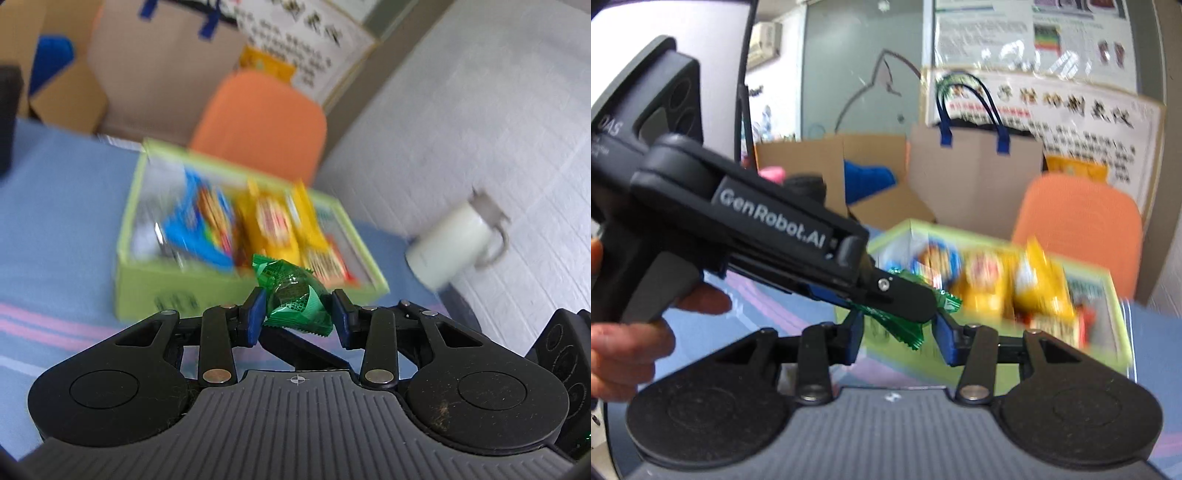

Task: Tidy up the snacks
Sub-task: 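Drop the green candy into the green box from the left gripper, then lower the left gripper onto the clear red-date bag and grasp it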

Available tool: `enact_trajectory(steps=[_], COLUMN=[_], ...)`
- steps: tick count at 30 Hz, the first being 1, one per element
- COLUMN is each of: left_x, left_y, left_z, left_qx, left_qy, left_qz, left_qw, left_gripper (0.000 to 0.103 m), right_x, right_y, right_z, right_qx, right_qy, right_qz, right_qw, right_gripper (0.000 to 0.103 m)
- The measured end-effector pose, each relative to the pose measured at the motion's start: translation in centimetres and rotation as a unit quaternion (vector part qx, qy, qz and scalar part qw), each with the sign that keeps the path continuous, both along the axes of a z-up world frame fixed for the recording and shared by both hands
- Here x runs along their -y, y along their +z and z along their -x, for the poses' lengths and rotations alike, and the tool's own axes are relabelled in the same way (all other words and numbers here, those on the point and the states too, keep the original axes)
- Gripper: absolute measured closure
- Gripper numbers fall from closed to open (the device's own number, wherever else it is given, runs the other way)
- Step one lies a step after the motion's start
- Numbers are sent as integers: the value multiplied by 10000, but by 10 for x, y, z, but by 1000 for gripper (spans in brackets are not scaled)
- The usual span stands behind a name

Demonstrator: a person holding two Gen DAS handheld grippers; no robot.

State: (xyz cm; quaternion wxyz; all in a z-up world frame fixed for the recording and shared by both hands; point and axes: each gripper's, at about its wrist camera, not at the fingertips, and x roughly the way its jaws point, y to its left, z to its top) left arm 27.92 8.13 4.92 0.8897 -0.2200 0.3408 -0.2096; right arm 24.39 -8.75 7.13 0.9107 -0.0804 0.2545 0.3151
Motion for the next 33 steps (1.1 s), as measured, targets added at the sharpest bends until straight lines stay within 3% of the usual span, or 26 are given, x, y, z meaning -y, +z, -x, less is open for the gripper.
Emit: enact_trajectory(steps=[7,13,14,17,19,22,24,27,30,33], left_x=[-28,-32,-31,-31,-37,-47,-53,-59,-64,-70], left_y=[14,-3,-7,-16,-14,-6,-3,-3,-7,-18], left_z=[-63,-120,-126,-137,-130,-107,-85,-54,-19,16], left_qx=[60,-93,-72,-8,134,357,471,461,328,104], left_qy=[514,701,791,973,980,1034,1058,1080,997,972], left_qz=[-289,-475,-584,-967,-872,-555,-384,-220,-264,-427], left_qw=[9982,9964,9951,9905,9913,9924,9925,9928,9941,9943], left_gripper=[86,85,81,65,58,50,41,41,39,39], right_x=[-39,-55,-55,-45,-28,-3,10,17,19,16], right_y=[-2,-22,-27,-34,-31,-21,-13,0,2,-14], right_z=[-80,-137,-143,-147,-136,-107,-83,-59,-28,5], right_qx=[-78,-267,-275,-361,-301,-18,236,394,246,-142], right_qy=[147,237,238,153,77,-173,-173,-211,-1,51], right_qz=[157,376,399,355,144,-111,-277,-339,-458,-438], right_qw=[9997,9987,9985,9986,9994,9998,9992,9984,9986,9989], right_gripper=[53,44,37,32,27,8,9,9,8,1])
